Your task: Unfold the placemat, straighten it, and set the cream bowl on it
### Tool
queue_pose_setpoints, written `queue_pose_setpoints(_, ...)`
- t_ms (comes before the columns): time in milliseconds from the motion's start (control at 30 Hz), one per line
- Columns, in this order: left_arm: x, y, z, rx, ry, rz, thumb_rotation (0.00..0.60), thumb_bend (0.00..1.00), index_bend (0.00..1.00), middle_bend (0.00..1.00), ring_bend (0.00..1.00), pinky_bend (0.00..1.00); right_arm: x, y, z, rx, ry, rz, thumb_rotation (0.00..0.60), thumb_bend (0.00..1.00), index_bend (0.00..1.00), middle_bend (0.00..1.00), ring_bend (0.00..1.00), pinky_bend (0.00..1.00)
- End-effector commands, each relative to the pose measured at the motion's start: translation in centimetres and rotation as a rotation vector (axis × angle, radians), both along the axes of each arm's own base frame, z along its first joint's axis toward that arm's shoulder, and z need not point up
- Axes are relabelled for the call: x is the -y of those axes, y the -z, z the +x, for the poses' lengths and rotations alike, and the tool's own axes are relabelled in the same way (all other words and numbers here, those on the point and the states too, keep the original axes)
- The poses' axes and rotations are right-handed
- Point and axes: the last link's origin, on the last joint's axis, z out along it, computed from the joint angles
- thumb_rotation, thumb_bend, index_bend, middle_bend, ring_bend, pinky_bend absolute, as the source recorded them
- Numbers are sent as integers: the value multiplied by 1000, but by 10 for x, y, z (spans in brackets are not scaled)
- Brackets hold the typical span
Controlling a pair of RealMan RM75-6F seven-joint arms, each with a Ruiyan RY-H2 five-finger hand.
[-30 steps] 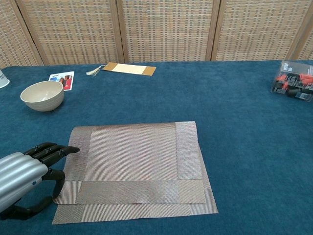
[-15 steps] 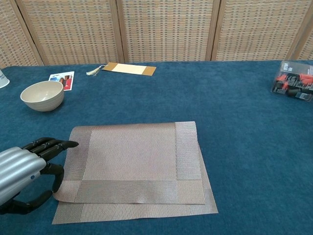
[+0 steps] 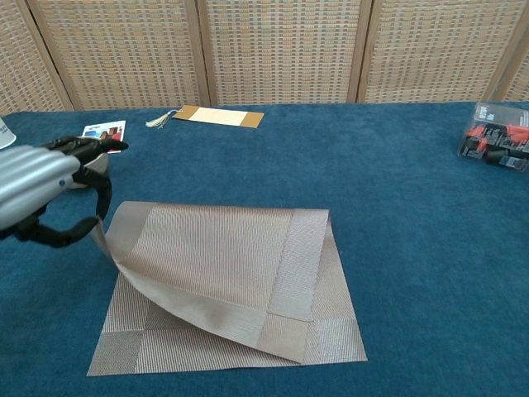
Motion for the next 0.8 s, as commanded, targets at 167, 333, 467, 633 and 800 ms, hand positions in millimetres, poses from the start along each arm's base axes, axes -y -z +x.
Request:
queue_pose_setpoints(167,-55,-16,23,-28,-27,58,600,492,550,0,0,0,5,-6,-6,4,29,-18,600,76,69,0,0,0)
queue_pose_setpoints(333,-96,-21,38,-45,-59,99,600,492,549,0,0,0,8,-9,-10,0,46,-31,600,75,69,0,0,0)
queue_pose_setpoints(467,-124,-20,50,-27,-100,117,600,492,549,0,0,0,10,-10,-11,-6,53,-40,600,75,69,0,0,0)
queue_pose_setpoints(633,-143,-17,61,-1,-138,121,600,492,549,0,0,0,12,-11,-15,-14,71,-45,600,76,69,0,0,0)
queue_pose_setpoints(800,-160,-13,68,3,-171,142,600,491,548,0,0,0,14,-13,-17,-15,86,-54,600,76,70,0,0,0)
